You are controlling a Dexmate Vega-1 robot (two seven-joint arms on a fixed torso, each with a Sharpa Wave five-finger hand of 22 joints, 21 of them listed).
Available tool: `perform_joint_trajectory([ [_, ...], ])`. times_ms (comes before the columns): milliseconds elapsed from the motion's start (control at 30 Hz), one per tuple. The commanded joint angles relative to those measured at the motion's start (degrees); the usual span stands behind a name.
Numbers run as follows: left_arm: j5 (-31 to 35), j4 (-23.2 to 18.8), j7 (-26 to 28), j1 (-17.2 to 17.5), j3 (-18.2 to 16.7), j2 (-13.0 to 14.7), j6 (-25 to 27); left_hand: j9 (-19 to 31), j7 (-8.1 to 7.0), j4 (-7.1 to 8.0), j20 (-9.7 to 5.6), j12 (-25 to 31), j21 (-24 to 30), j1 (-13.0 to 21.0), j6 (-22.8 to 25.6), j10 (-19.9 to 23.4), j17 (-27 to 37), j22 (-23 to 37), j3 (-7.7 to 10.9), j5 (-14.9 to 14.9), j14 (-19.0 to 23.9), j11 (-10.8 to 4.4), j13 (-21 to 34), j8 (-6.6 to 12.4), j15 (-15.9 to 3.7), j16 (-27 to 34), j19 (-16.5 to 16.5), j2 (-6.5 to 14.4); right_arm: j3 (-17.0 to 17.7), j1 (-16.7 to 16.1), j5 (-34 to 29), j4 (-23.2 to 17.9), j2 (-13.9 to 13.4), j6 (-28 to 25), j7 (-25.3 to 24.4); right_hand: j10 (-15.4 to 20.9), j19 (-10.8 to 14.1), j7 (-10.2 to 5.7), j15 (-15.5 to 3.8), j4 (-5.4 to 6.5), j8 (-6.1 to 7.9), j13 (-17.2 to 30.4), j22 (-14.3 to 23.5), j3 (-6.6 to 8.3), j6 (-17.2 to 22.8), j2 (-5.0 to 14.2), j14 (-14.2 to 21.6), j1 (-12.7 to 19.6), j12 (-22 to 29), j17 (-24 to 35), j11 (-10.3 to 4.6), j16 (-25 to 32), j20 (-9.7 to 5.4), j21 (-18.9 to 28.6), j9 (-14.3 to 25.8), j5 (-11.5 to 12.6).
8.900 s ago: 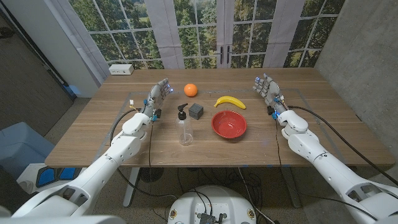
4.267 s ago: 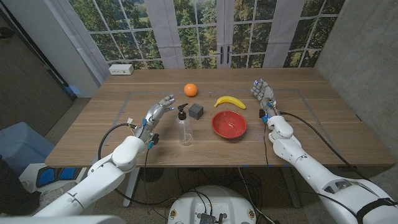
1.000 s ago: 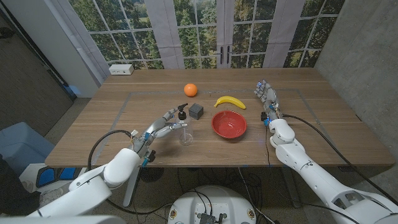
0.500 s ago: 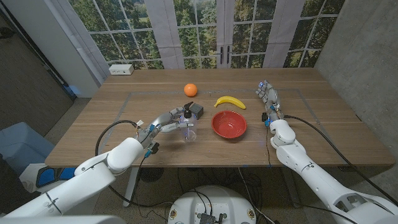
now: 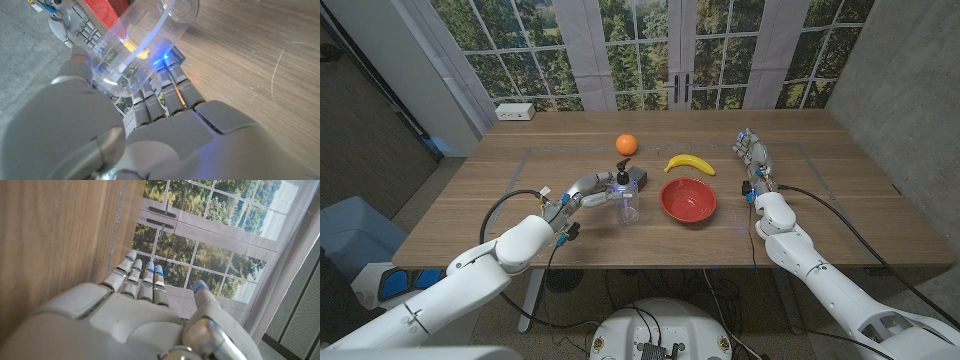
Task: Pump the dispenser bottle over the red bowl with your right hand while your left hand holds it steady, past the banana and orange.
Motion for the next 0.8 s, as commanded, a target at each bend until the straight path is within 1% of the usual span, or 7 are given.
perform_joint_trajectory([
  [33, -0.16, -1.22, 3.49, 0.30, 0.53, -0.61, 2.63, 0.67, 1.92, -3.65, -5.18, 1.54, 2.86, 18.34, 8.51, 12.67, 2.01, 1.22, 10.38, -0.83, 9.30, -3.65, 2.08, 1.27, -12.68, 2.79, 3.16, 12.61, 0.04, 0.25, 0.10, 0.40, 0.06, 0.20, 0.36, 0.50, 0.15, 0.05, 0.31, 0.01, 0.00, 0.26, 0.23, -0.04, 0.43, -0.13, 0.45, -0.10, -0.09, 0.21, 0.26, 0.02, 0.44, 0.13, 0.11, 0.37],
  [100, -0.03, -0.76, 3.59, 0.31, 0.63, -0.71, 1.23, 0.84, 1.88, -3.61, -5.58, 1.95, 3.73, 19.53, 10.11, 14.03, 2.34, 1.47, 10.18, -0.99, 10.97, -3.72, 2.44, 1.71, -12.69, 3.58, 3.81, 12.41, 0.08, 0.16, 0.19, 0.14, 0.00, -0.13, 0.20, 0.47, 0.18, 0.03, 0.25, 0.00, 0.00, 0.26, 0.22, -0.06, 0.43, -0.13, 0.45, -0.12, -0.11, 0.22, 0.26, 0.01, 0.47, 0.14, 0.11, 0.37],
  [200, 0.03, -1.01, 3.56, 0.13, 0.70, -0.54, 1.25, 1.03, 2.02, -3.47, -5.91, 2.32, 4.55, 20.46, 12.14, 15.35, 2.57, 1.69, 9.81, -1.13, 12.29, -3.71, 2.81, 2.38, -12.69, 4.17, 4.22, 12.22, 0.16, 0.08, 0.40, 0.33, 0.07, 0.25, 0.48, 0.50, 0.18, -0.02, 0.30, 0.00, -0.03, 0.26, 0.22, -0.08, 0.38, -0.15, 0.44, -0.15, -0.10, 0.22, 0.30, -0.01, 0.45, 0.14, 0.11, 0.37],
  [267, -0.58, -0.62, 2.88, 0.06, 0.52, -0.36, 0.15, 1.08, 1.95, -3.46, -6.01, 2.44, 4.75, 20.64, 12.55, 15.76, 2.60, 1.74, 9.70, -1.16, 12.51, -3.70, 2.90, 2.52, -12.70, 4.26, 4.33, 12.14, 0.09, -0.08, -0.04, 0.07, -0.24, 0.25, 0.32, 0.54, 0.19, 0.02, 0.32, -0.01, -0.03, 0.27, 0.22, -0.10, 0.40, -0.15, 0.46, -0.16, -0.10, 0.22, 0.27, -0.02, 0.47, 0.14, 0.11, 0.37],
  [467, -0.02, -1.68, 3.90, 0.48, -0.18, -0.05, -0.22, 1.24, 2.45, -3.33, -6.47, 2.80, 5.77, 21.33, 13.53, 17.00, 2.78, 1.96, 9.16, -1.24, 13.89, -3.70, 3.35, 2.75, -12.70, 4.84, 4.95, 11.95, 0.33, -0.63, 0.21, -0.53, -0.44, 0.26, 0.25, 0.63, 0.18, 0.09, 0.27, -0.01, -0.03, 0.27, 0.23, -0.15, 0.43, -0.15, 0.52, -0.23, -0.08, 0.23, 0.23, -0.02, 0.48, 0.14, 0.11, 0.36],
  [567, -0.68, -1.87, 3.22, 0.58, -0.84, 0.46, -0.84, 1.27, 2.56, -3.30, -6.64, 2.95, 6.05, 21.51, 13.86, 17.42, 2.81, 2.02, 9.01, -1.25, 14.30, -3.71, 3.49, 2.82, -12.70, 4.99, 5.11, 11.91, 0.37, -0.84, 0.06, -0.93, -0.52, 0.12, -0.11, 0.56, 0.21, 0.02, 0.34, -0.02, -0.03, 0.27, 0.23, -0.16, 0.45, -0.16, 0.48, -0.25, -0.12, 0.23, 0.21, -0.05, 0.46, 0.15, 0.11, 0.36],
  [800, -2.19, -2.86, 2.58, 1.74, -3.33, 1.65, -1.99, 1.32, 2.53, -3.29, -6.82, 3.02, 6.55, 21.80, 14.26, 17.69, 2.85, 2.12, 8.76, -1.25, 14.93, -3.65, 3.71, 2.88, -12.70, 5.22, 5.40, 11.79, 0.24, -1.08, -0.23, -1.38, -0.81, 0.00, -0.02, 0.52, 0.24, 0.10, 0.35, -0.02, -0.04, 0.28, 0.23, -0.20, 0.44, -0.15, 0.47, -0.31, -0.15, 0.24, 0.28, -0.08, 0.47, 0.15, 0.11, 0.36],
])
